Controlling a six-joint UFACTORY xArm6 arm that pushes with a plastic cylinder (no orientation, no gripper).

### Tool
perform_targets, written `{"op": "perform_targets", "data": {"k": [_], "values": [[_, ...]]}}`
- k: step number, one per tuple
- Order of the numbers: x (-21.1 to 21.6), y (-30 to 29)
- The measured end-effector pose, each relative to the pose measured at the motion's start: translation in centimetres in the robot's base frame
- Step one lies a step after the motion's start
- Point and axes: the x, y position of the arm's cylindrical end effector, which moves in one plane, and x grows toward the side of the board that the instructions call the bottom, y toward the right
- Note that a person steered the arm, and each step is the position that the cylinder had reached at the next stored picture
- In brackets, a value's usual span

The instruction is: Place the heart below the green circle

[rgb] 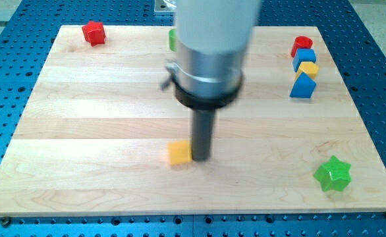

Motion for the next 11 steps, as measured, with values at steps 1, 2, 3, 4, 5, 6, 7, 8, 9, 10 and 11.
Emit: {"op": "perform_targets", "data": {"k": [1, 2, 3, 4, 5, 6, 7, 8, 9, 10, 11], "values": [[2.7, 2.1], [5.5, -6.5], [-3.1, -5.0], [-6.0, -1.8], [-1.7, -3.4], [2.7, 2.4], [-1.4, 4.5], [-4.1, -1.9], [-0.7, -1.8], [-1.4, -8.4], [-9.0, -4.9]]}}
